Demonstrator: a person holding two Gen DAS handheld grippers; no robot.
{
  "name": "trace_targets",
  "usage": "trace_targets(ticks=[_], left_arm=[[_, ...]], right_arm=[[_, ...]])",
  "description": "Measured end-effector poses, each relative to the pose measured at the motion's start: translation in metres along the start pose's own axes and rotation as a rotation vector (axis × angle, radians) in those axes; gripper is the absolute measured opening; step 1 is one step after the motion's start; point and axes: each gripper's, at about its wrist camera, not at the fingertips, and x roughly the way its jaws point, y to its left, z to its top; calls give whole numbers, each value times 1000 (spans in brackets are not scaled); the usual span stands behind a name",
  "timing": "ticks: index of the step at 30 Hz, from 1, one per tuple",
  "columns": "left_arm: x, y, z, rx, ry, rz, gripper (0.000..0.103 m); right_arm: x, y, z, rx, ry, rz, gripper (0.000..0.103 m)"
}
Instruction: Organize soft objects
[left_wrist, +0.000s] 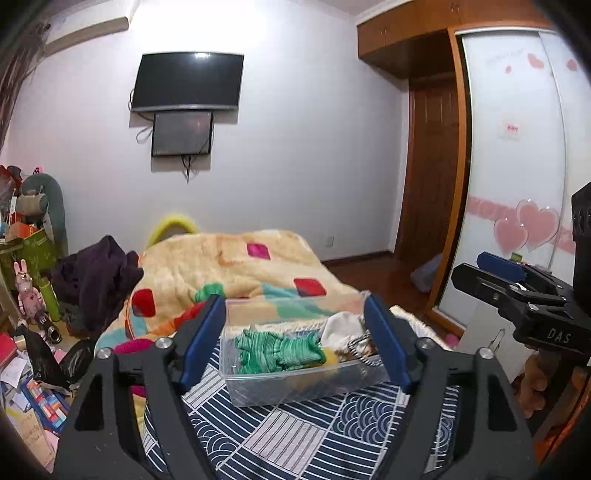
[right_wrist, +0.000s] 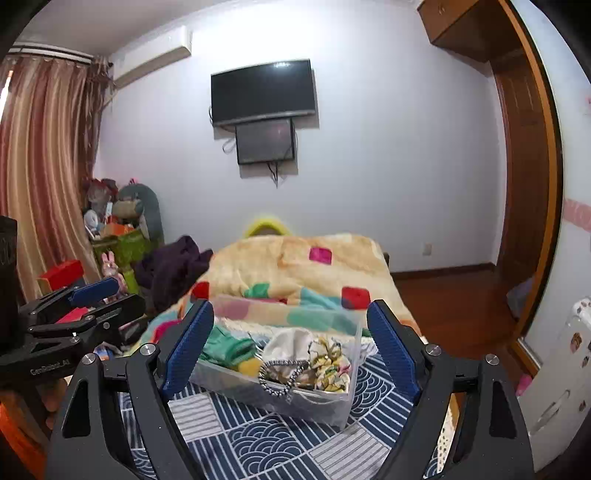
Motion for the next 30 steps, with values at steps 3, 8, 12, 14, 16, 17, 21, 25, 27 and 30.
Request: trace_targets(ticks=[3,8,12,14,16,17,21,25,27,30], left_arm=[[-16,-4,4,8,-30,-7,89],[-34,-10,5,13,-70,-7,100],[-46,-14,5,13,-95,-6,103],[-50,-16,4,7,-100,-8,103],[-52,-16,4,2,-102,-10,103],[-53,-16,3,1,-103,-8,103],[-58,-16,3,3,-115,-1,103],[-60,-16,4,3,-129,9,103],[-60,-16,4,4,-129,12,103],[-60,-16,3,6,-130,21,103]], right_arm=[[-14,4,4,-1,-34,7,96],[-35,11,5,-7,-96,14,103],[-44,15,4,-8,-118,17,103],[-46,16,3,-6,-122,20,103],[-46,17,0,-5,-126,24,103],[-47,17,0,-6,-126,25,103],[-51,18,-2,-7,-135,22,103],[-52,17,-3,-1,-139,19,103],[-53,18,-5,4,-140,19,103],[-53,17,-5,9,-142,19,103]])
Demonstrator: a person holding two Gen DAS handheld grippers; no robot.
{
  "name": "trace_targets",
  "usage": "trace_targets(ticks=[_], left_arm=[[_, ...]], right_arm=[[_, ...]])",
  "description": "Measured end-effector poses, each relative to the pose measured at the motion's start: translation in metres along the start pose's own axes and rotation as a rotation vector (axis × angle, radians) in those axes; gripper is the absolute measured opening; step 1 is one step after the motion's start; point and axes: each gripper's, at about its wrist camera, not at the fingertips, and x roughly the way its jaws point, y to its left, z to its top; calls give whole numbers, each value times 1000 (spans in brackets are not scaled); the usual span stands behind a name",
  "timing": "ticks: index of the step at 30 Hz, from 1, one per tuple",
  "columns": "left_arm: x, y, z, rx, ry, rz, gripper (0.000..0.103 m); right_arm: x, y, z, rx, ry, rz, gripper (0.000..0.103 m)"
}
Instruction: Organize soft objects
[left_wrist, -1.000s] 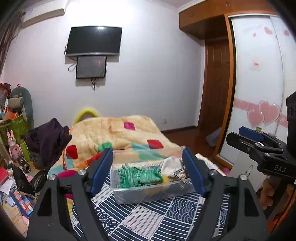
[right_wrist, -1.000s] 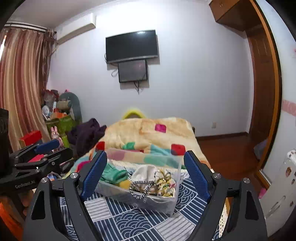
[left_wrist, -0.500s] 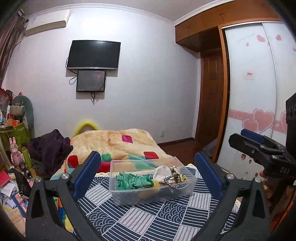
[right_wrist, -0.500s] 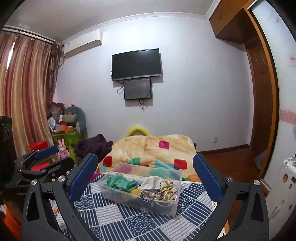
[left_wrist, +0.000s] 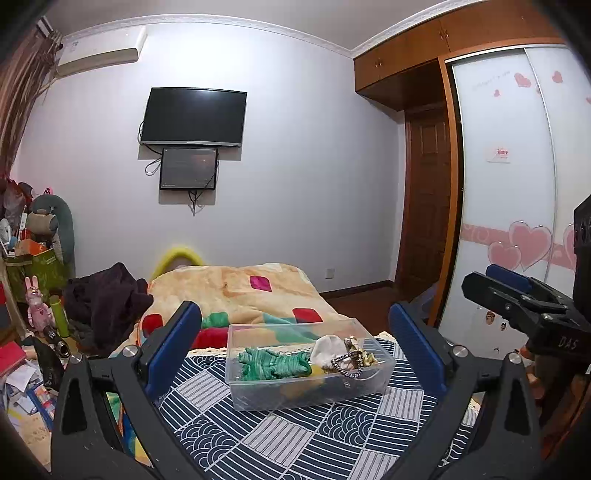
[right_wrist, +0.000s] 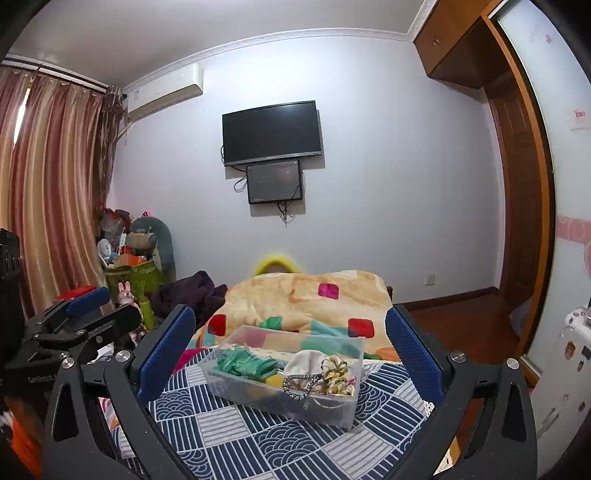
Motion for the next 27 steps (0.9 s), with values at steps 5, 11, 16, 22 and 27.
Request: trace_targets(ticks=[5,11,16,22,27], left_arm=[[0,0,0,1,0,2,103],[0,-2,-2,10,-1,-2,103],[1,-3,-1,8,2,-7,103],[1,-4,-1,7,2,-6,103],[2,-6,-2,8,-1,-7,103]], right_arm=[[-2,-1,0,7,-4,-2,103],[-2,0,1,6,-1,-2,103],[-2,0,0,8,0,-2,103],[-2,0,0,9,-1,-2,103],[-2,0,-1,7,-1,-1,103]])
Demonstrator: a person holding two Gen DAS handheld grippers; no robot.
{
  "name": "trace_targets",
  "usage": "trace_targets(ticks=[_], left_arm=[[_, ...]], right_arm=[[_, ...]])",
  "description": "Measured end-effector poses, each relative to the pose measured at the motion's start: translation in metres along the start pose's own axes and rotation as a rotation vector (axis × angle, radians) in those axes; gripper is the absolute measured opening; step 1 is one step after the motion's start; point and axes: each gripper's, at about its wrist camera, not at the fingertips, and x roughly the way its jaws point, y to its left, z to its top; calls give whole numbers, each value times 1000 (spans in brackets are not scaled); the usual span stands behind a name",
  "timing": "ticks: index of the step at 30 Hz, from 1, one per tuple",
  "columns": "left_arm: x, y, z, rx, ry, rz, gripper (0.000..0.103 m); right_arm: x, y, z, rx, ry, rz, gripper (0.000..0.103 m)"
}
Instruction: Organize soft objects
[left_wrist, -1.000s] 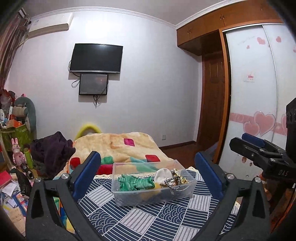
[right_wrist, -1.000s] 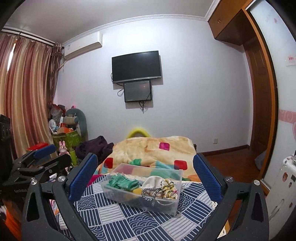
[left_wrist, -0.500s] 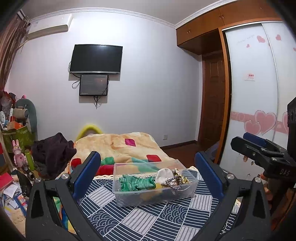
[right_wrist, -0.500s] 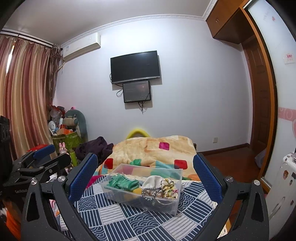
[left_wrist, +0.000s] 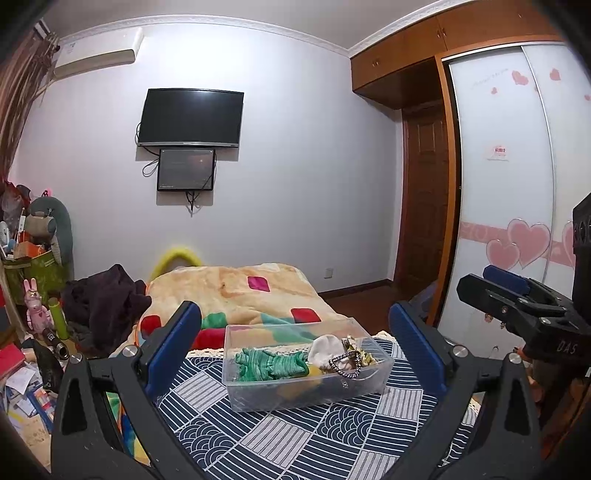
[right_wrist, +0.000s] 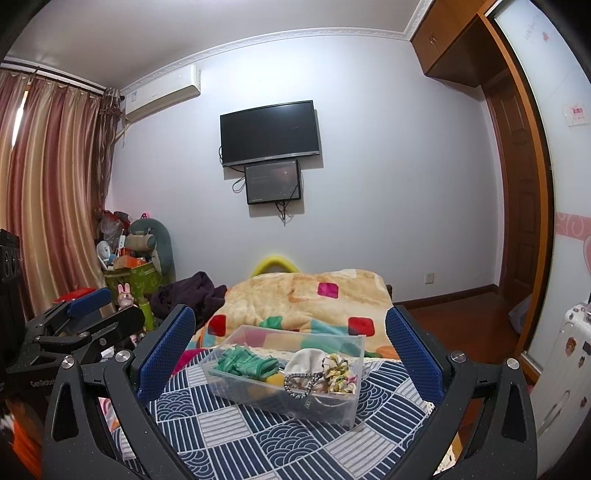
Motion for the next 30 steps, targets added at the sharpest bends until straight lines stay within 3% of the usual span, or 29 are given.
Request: trace_targets(ticks=[30], left_arm=[[3,4,-1,-17,26,-23,103]], right_arm=[[-2,5,0,-14,-1,4,103]])
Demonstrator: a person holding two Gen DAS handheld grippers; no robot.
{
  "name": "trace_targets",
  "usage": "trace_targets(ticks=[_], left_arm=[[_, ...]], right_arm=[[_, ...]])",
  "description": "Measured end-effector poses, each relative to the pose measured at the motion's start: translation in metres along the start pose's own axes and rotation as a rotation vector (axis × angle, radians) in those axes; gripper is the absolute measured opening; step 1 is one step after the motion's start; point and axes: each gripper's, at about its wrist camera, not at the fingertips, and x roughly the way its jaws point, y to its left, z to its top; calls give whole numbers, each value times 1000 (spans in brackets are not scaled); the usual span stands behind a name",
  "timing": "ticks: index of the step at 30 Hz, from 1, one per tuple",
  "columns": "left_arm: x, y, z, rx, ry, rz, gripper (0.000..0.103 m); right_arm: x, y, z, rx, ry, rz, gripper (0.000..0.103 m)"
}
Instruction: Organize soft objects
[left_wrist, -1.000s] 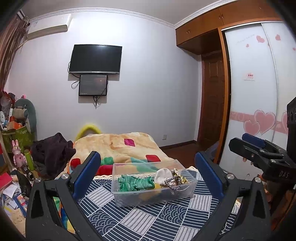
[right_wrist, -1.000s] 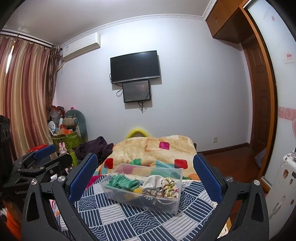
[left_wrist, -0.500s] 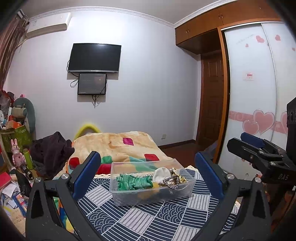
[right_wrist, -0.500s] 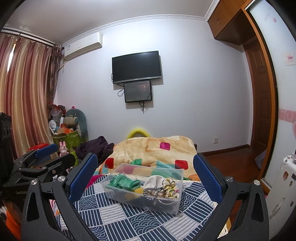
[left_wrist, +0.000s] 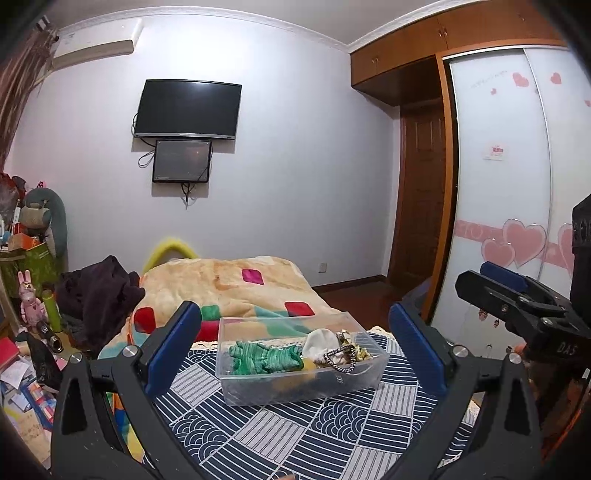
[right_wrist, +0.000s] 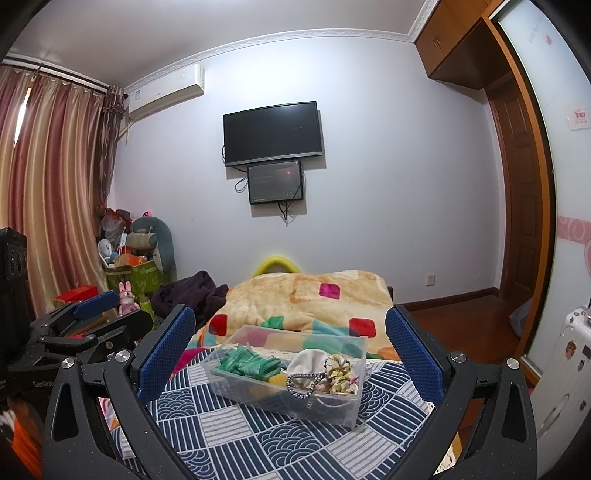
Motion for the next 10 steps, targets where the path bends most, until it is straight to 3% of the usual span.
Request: trace_targets(ticks=[10], left_arm=[[0,5,0,-23,9,-18,103]], right_arm=[[0,0,-1,2,5,-1,103]])
